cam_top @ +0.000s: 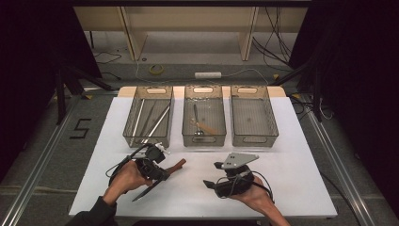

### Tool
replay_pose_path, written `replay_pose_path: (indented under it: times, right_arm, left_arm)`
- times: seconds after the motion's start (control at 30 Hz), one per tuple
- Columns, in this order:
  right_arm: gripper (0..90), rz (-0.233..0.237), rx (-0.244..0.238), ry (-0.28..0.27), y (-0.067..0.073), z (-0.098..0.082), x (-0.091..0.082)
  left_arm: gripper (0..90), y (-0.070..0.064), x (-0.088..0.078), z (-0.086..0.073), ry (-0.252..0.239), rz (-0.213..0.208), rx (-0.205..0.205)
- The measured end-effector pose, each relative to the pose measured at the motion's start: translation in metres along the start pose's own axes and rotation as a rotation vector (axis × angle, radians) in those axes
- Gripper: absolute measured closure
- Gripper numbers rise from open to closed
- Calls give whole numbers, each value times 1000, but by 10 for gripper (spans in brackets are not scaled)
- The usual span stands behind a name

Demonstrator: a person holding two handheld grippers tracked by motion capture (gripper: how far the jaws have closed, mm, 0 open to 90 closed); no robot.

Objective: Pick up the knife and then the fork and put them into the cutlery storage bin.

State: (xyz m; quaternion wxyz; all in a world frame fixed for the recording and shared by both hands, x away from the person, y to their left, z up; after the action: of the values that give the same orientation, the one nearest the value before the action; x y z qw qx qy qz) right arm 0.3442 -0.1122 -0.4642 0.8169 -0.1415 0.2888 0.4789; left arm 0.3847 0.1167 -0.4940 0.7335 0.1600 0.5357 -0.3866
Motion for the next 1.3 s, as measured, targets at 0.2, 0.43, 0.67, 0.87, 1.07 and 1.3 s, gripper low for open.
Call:
replay_pose_path:
  times: [0.2, 0.43, 0.67, 0.87, 1.07, 1.3]
  right_arm:
    - [292, 31, -80, 40, 16, 3, 23]
    - [294, 19, -173, 74, 26, 3, 36]
    - [322, 30, -238, 85, 31, 1, 44]
    - [345, 24, -316, 123, 36, -2, 52]
    - [368, -2, -388, 140, 41, -3, 59]
    - [408, -21, -487, 173, 46, -8, 65]
  left_arm:
    - [761, -13, 6, 1, 24, -38, 23]
    - [761, -29, 7, 3, 40, -63, 73]
    - [761, -47, 7, 6, 55, -94, 120]
    - [761, -55, 6, 6, 73, -114, 149]
    - [761, -62, 6, 6, 86, -135, 161]
    - [761, -66, 4, 6, 97, -168, 167]
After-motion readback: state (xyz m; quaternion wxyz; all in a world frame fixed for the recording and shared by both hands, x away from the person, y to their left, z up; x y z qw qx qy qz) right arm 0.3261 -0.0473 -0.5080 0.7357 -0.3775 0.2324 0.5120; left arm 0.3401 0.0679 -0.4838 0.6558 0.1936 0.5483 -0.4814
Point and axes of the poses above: each handheld gripper's, and its own axes: x roughly forward along the jaws, z roughly out of its top, y roughly to its left, the point moved 5 cm from there along x, roughly forward along the jaws, and after that the axes turned 1 degree about -x, right-handed, at the moved point
